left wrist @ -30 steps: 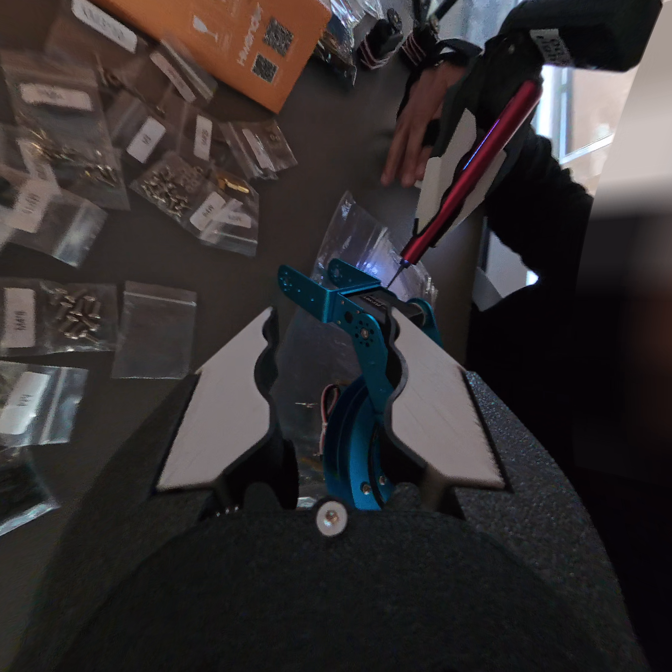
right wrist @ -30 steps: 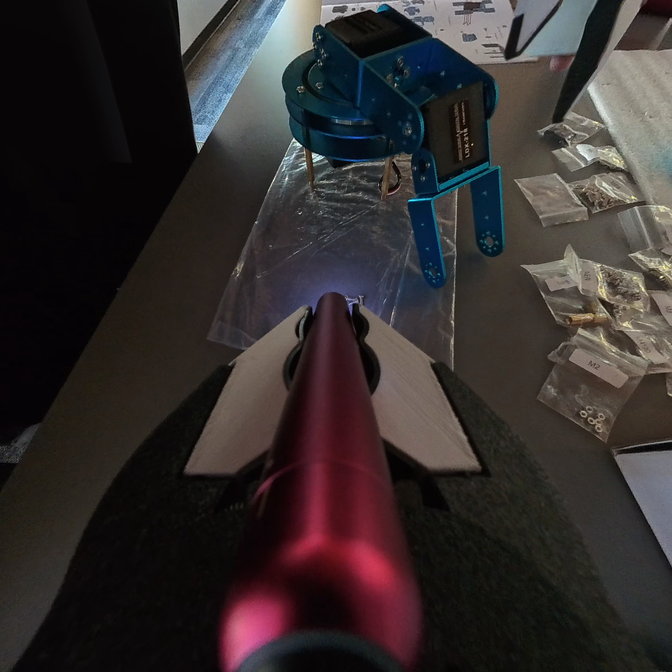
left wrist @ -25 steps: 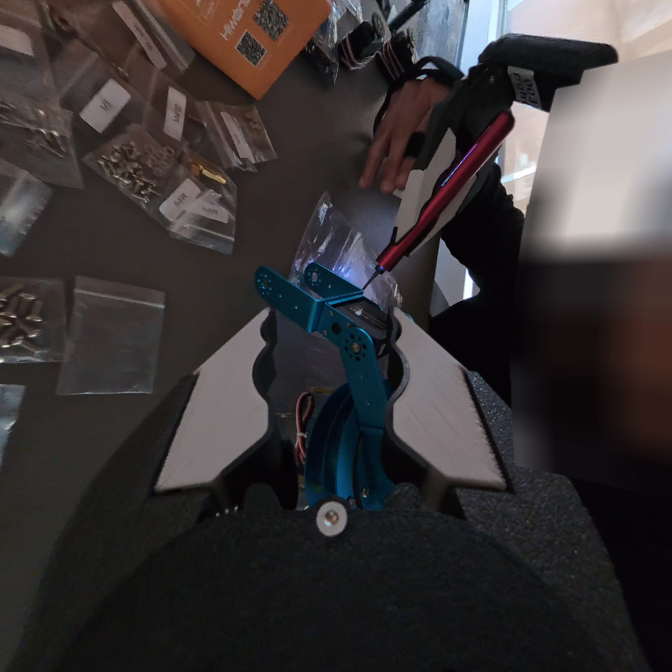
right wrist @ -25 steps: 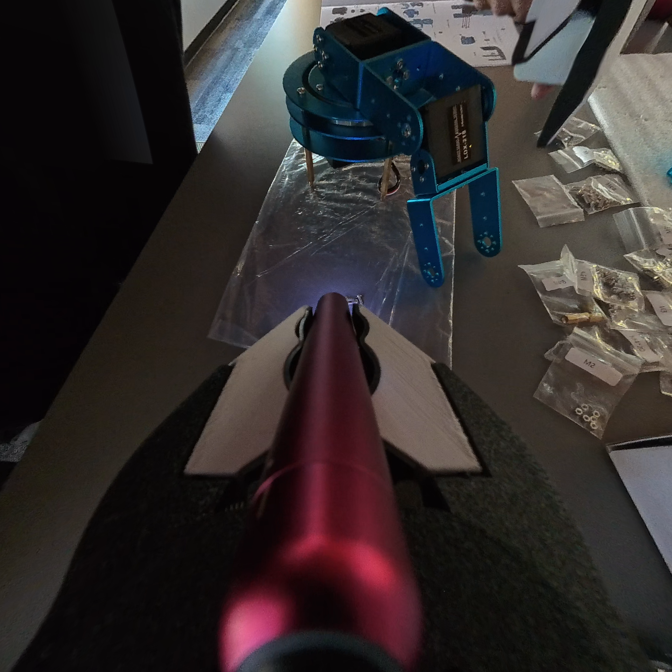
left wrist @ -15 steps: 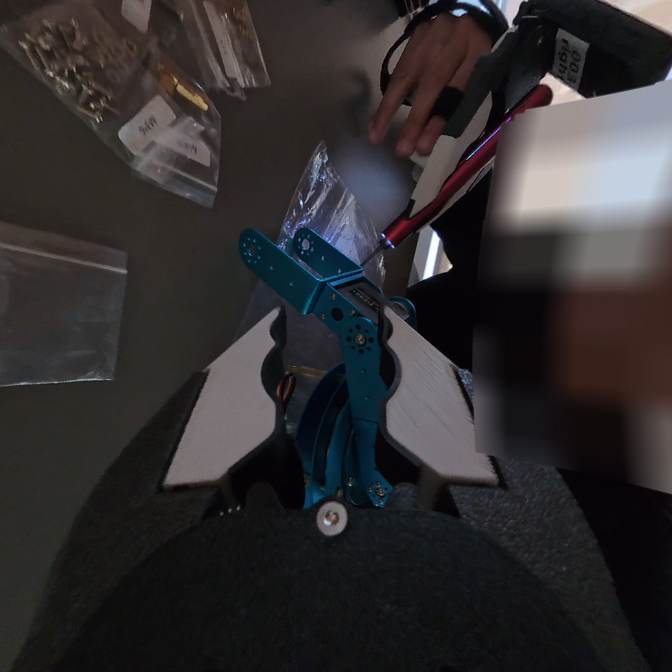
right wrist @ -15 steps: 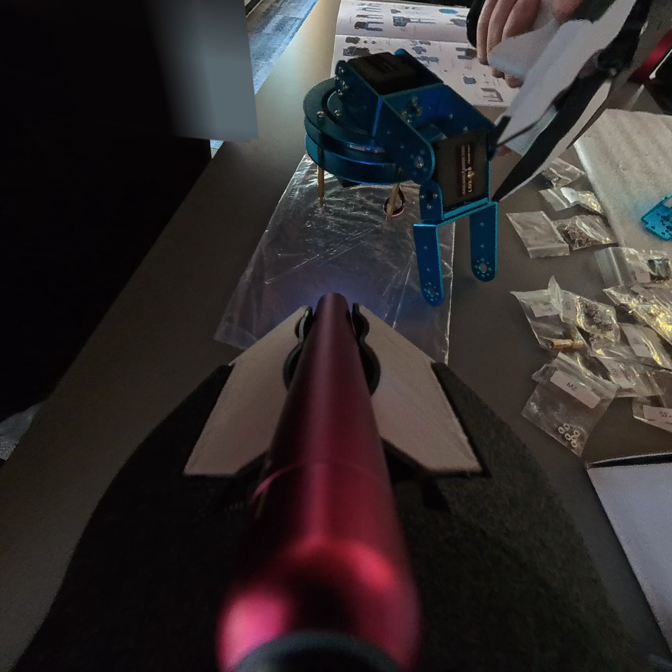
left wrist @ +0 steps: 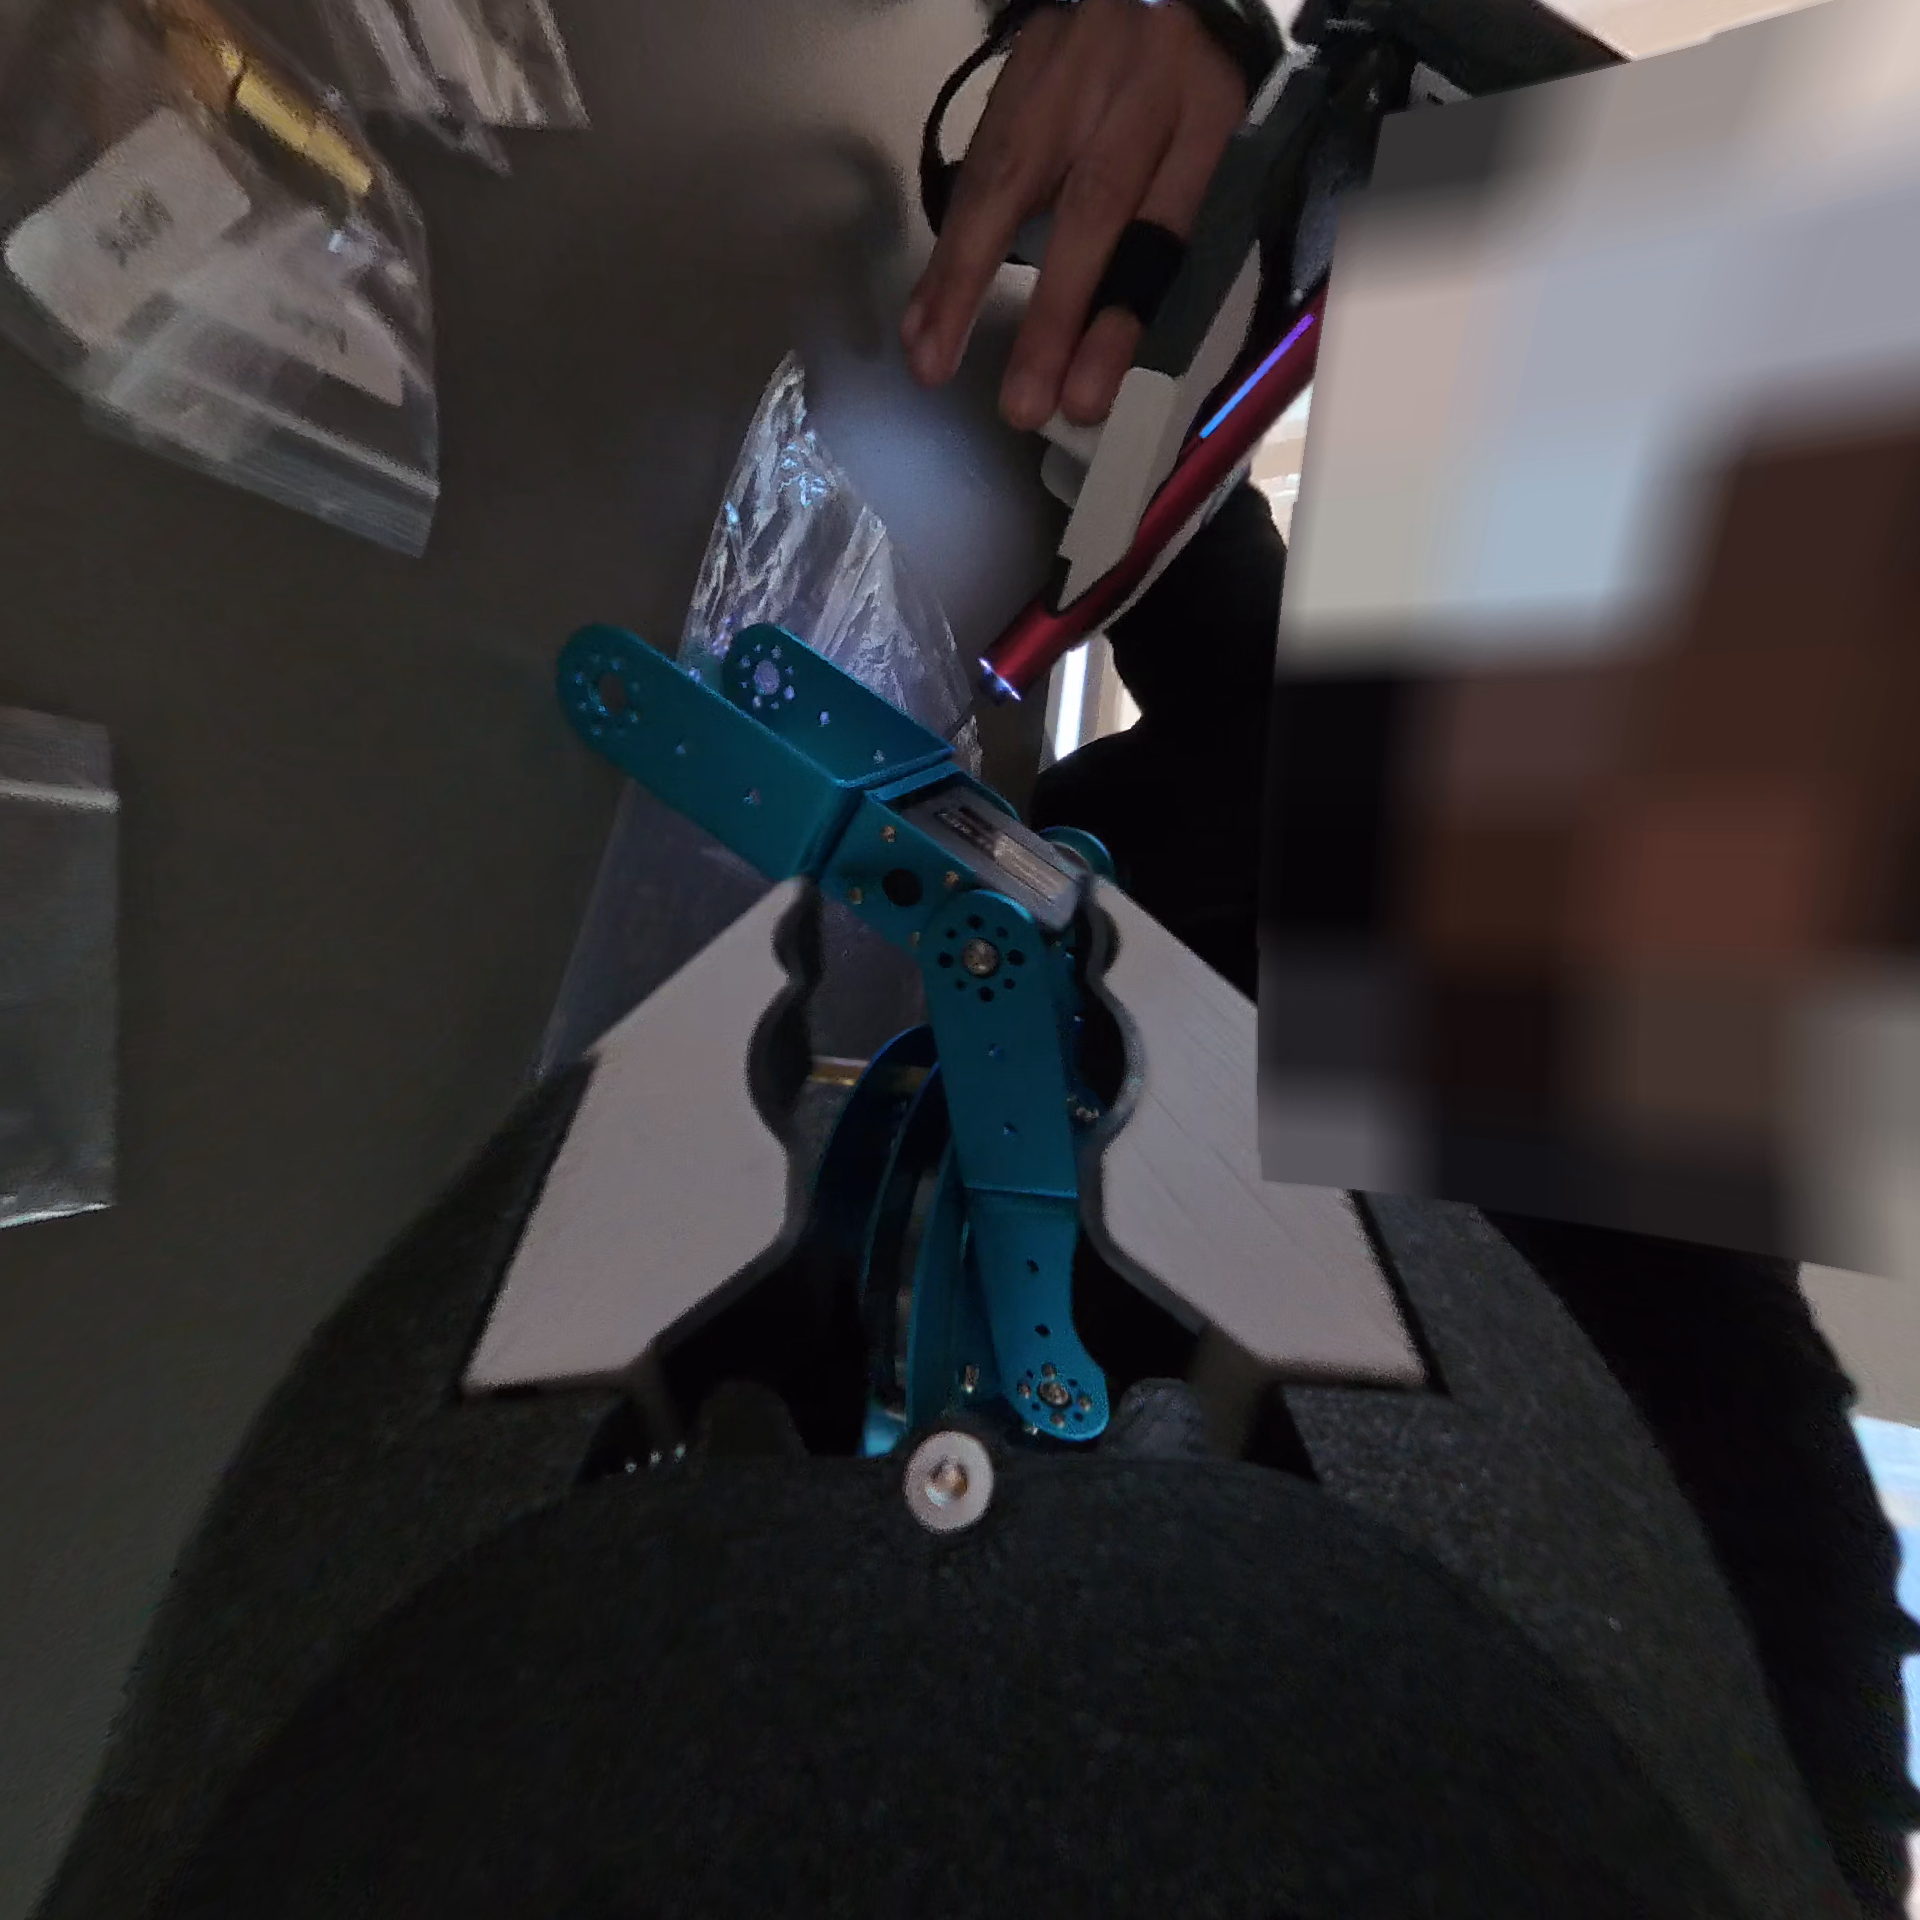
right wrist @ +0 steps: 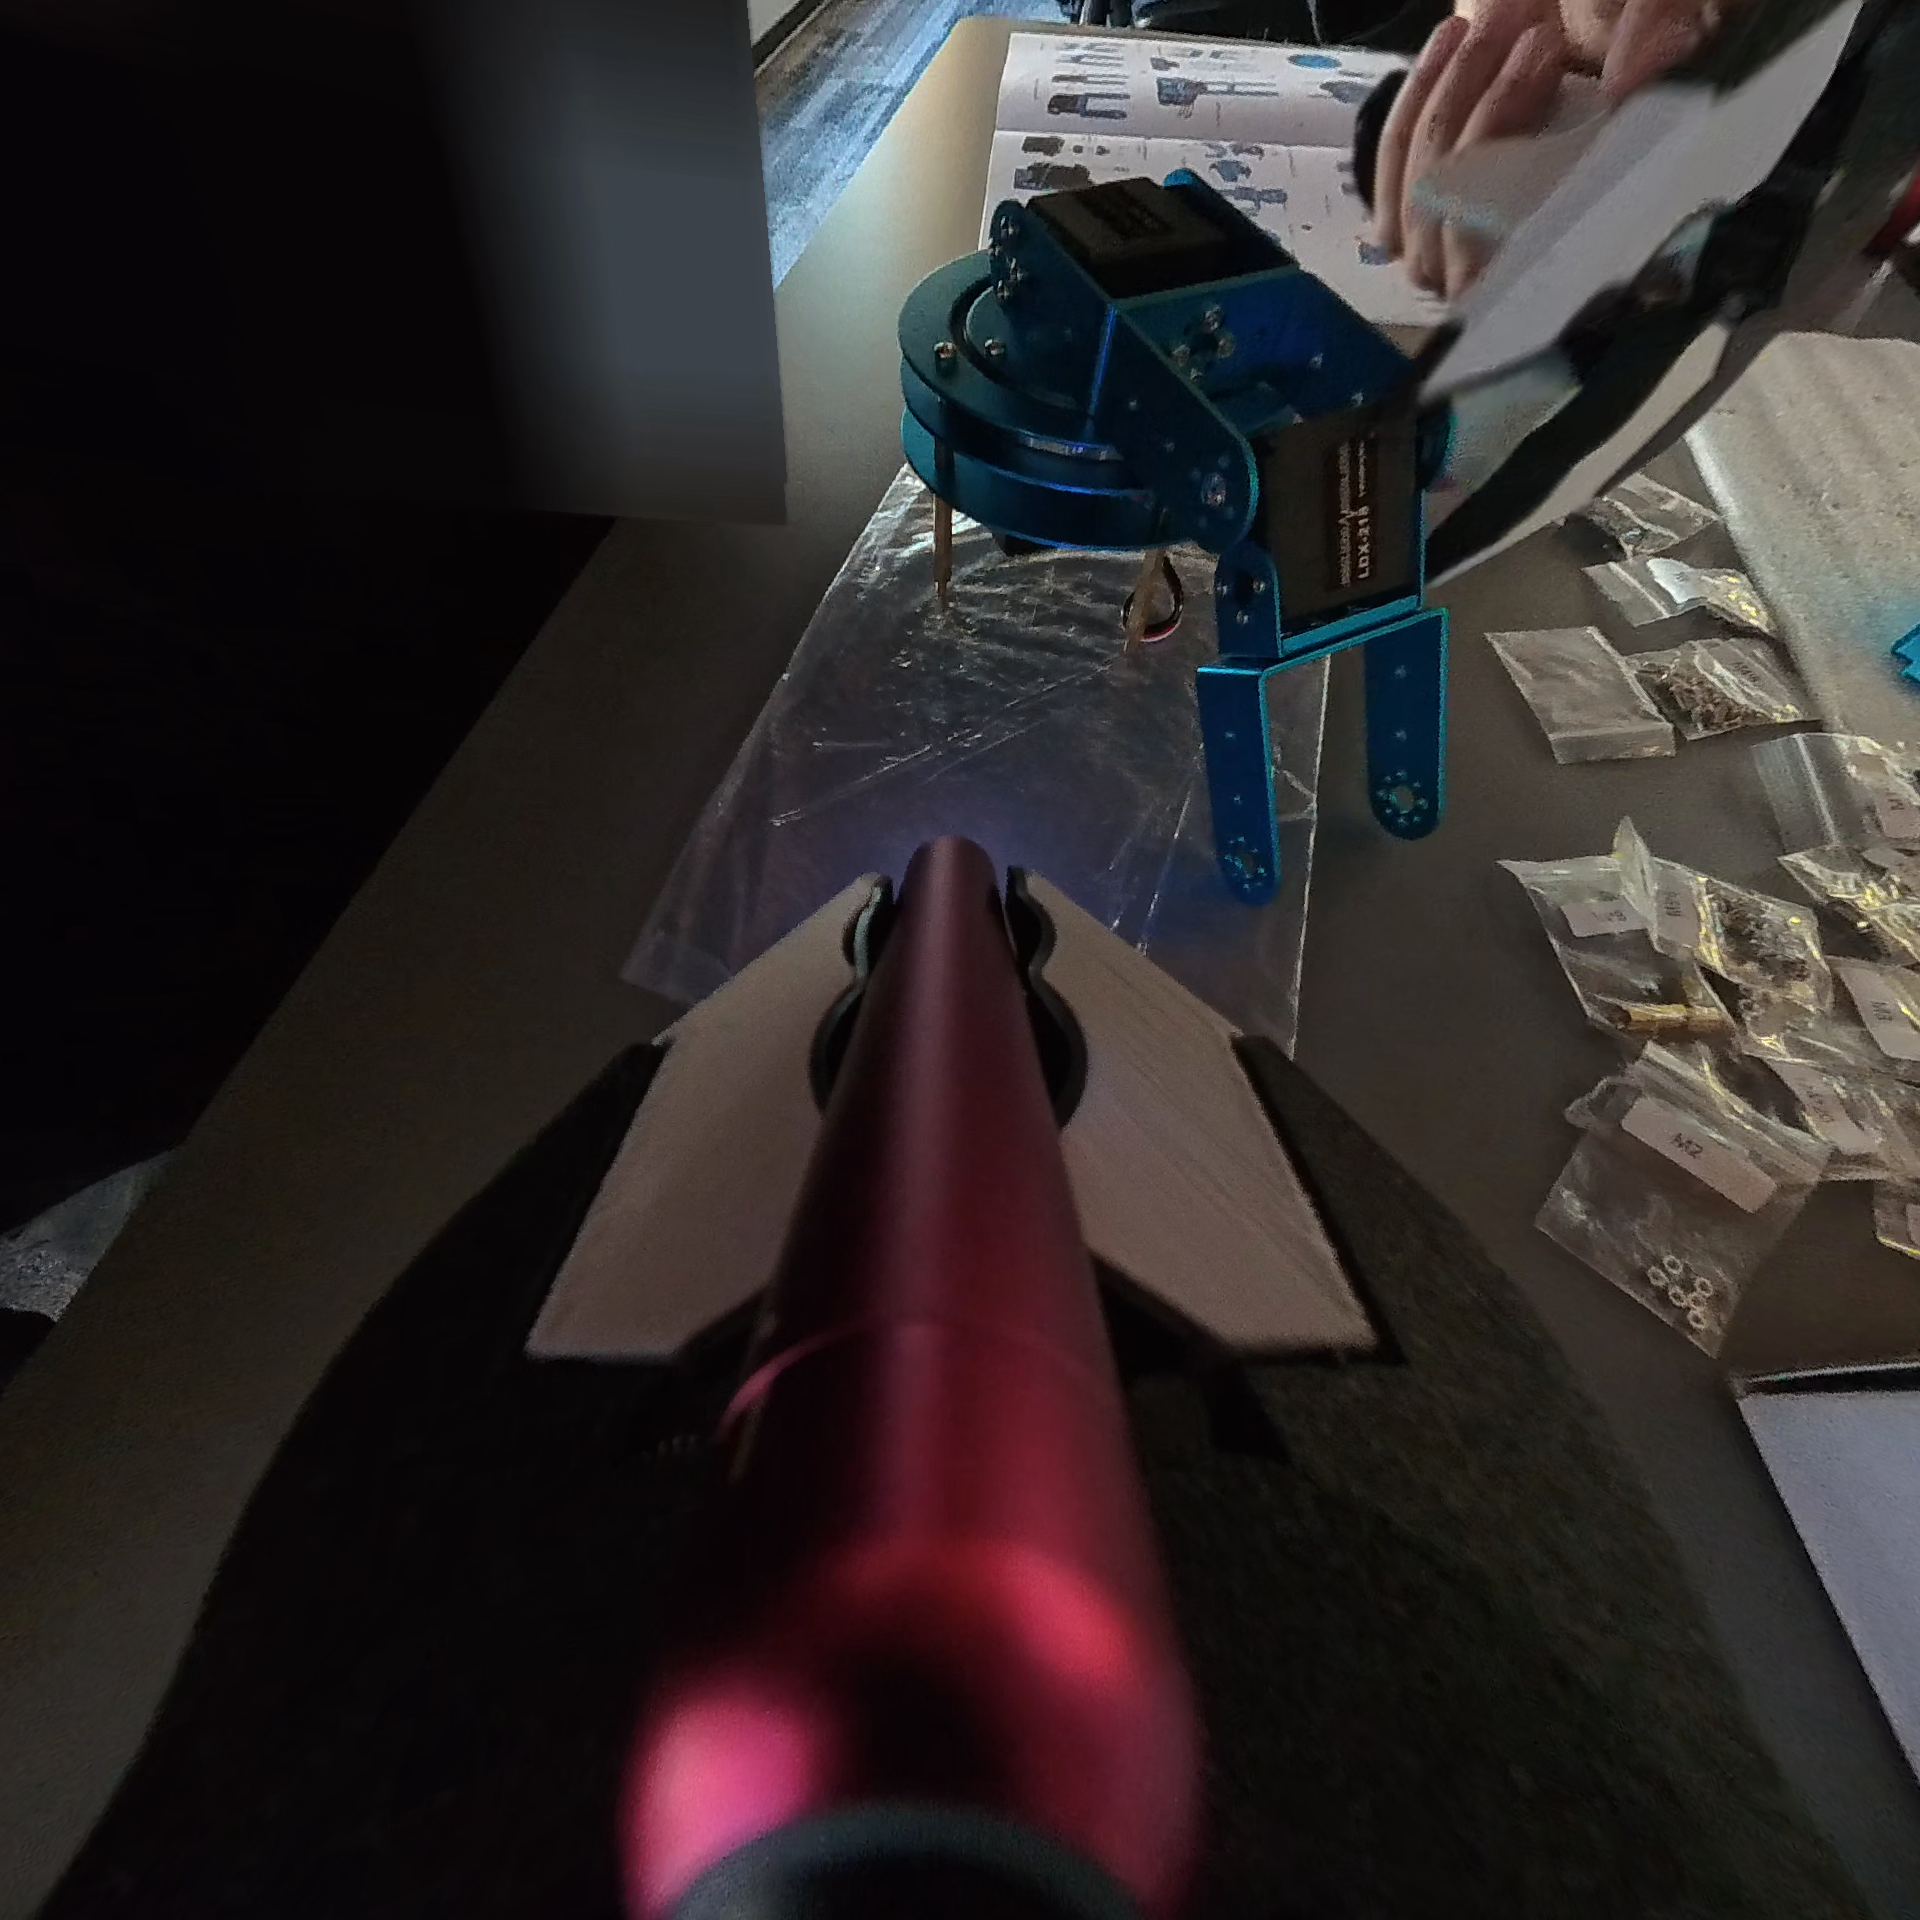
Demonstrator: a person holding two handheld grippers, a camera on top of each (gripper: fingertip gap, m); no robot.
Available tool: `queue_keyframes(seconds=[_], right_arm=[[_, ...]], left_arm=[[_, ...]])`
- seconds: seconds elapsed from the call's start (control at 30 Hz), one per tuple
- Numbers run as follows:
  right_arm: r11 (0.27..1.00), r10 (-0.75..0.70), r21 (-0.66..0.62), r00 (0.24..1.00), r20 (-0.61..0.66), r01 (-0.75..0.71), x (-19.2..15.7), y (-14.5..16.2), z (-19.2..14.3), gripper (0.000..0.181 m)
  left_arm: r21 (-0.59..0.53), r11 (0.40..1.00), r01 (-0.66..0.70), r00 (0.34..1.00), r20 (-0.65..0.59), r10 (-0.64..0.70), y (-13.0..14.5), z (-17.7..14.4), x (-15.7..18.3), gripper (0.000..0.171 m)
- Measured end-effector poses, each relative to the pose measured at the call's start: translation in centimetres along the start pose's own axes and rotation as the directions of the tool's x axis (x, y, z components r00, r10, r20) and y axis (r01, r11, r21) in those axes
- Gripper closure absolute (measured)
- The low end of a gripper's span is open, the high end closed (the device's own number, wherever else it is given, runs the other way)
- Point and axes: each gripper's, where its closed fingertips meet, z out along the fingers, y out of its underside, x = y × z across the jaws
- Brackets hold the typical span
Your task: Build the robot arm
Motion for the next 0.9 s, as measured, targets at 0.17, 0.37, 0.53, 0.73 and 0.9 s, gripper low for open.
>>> queue_keyframes(seconds=[0.17, 0.37, 0.53, 0.73, 0.9], right_arm=[[1.0, 0.009, -0.012, 1.0, 0.002, -0.009, 0.2, 0.4, 0.2, 0.161], [0.999, 0.034, -0.005, 0.999, 0.016, -0.034, 0.2, 0.6, 0.5, 0.161], [0.999, 0.036, -0.008, 0.999, 0.018, -0.036, 0.1, 0.6, 0.4, 0.161], [1.0, 0.027, -0.012, 0.999, 0.028, -0.026, -0.2, 0.6, 0.7, 0.161], [1.0, 0.015, 0.012, 1.0, 0.02, -0.016, -0.1, 0.1, 0.5, 0.16]], left_arm=[[-0.022, 0.887, -0.461, 0.864, 0.218, 0.454, -1.0, -1.8, 2.5, 0.102], [-0.576, 0.427, -0.697, 0.358, 0.237, 0.903, -0.3, -0.9, 2.9, 0.09], [-0.82, 0.252, -0.514, 0.48, -0.031, 0.877, 0.7, 0.8, 1.0, 0.081], [-0.87, 0.186, -0.457, 0.644, -0.179, 0.744, 1.9, 2.0, -0.6, 0.095], [-0.875, 0.19, -0.446, 0.702, -0.21, 0.681, 2.0, 1.6, -0.9, 0.102]])
